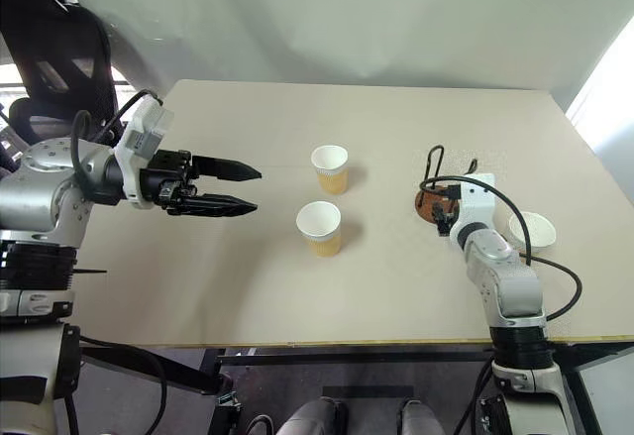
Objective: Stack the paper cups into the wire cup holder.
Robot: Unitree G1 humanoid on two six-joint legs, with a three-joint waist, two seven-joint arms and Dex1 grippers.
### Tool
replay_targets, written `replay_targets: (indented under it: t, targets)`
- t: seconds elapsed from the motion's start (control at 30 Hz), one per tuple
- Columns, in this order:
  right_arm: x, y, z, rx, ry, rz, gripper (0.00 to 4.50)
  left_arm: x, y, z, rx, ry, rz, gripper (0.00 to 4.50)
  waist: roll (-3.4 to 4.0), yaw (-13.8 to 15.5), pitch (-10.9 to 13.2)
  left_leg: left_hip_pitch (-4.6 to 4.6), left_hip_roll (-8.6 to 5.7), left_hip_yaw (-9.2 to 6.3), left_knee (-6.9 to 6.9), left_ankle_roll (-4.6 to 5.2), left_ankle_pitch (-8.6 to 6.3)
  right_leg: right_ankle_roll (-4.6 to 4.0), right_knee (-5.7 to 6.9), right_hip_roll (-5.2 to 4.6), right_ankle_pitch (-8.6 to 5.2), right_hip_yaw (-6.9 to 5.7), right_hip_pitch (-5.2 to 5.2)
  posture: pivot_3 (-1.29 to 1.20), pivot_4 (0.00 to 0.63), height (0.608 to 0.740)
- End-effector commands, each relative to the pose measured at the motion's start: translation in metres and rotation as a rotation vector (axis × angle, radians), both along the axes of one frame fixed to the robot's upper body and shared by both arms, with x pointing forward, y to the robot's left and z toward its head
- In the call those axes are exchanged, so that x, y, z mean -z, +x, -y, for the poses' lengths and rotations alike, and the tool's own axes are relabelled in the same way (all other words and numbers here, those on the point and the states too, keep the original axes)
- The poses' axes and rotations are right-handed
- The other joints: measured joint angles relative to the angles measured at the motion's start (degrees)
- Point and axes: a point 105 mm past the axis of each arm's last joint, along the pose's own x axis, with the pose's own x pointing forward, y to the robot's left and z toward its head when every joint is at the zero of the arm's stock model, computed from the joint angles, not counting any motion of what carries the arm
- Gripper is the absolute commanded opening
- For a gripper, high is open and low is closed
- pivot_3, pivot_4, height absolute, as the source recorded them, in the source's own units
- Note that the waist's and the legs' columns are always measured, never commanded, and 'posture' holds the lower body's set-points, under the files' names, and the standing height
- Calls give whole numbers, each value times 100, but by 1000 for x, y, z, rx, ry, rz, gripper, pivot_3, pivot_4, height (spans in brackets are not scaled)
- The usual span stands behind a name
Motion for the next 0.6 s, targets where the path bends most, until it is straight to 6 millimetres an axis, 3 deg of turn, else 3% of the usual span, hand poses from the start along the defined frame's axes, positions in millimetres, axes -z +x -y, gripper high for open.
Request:
replay_targets:
  t: [0.03, 0.17, 0.2, 0.3, 0.5, 0.53, 0.6]
  targets:
    - [-23, 9, -12, -47, -26, 98, 3363, -12, -6, -3, 9, -5, 47, 3394, 1, -6, 1, -2, 0, 0, -1, 0, 0, -1, -4, 1, 3, 0, 0, 0, 150, 740]
    - [-25, 15, -11, -49, -30, 111, 3363, -12, -7, -4, 7, -1, 48, 3394, 1, 1, 1, -3, 4, 0, -3, -3, 1, -5, -17, 3, 9, -3, 4, 0, 150, 740]
    - [-26, 16, -10, -48, -28, 114, 3181, -12, -7, -4, 6, 0, 47, 3416, 2, 1, 1, -3, 4, 0, -3, -3, 0, -6, -22, 3, 9, -3, 5, 0, 150, 740]
    - [-27, 17, -10, -51, -30, 124, 2524, -11, -8, -4, 4, 3, 46, 3424, 2, 0, 1, -5, 4, 0, -4, -4, -1, -7, -33, 3, 11, -4, 8, 0, 150, 740]
    - [-29, 13, -11, -92, -39, 129, 266, -11, -7, -3, 2, 4, 46, 3424, 2, -1, 1, -9, 8, 0, -7, -56, 28, -5, -40, 5, 12, -6, 7, 0, 150, 740]
    - [-29, 10, -13, -116, -43, 126, 30, -11, -7, -3, 2, 4, 46, 3424, 1, 0, 1, -9, 8, 0, -8, -56, 28, -5, -41, 5, 12, -6, 7, 0, 150, 740]
    - [-26, 0, -22, -209, -53, 119, 30, -11, -6, -3, 3, 6, 46, 3424, 1, 13, 1, -10, 8, 0, -10, -59, 26, -5, -42, 5, 12, -8, 7, 0, 150, 740]
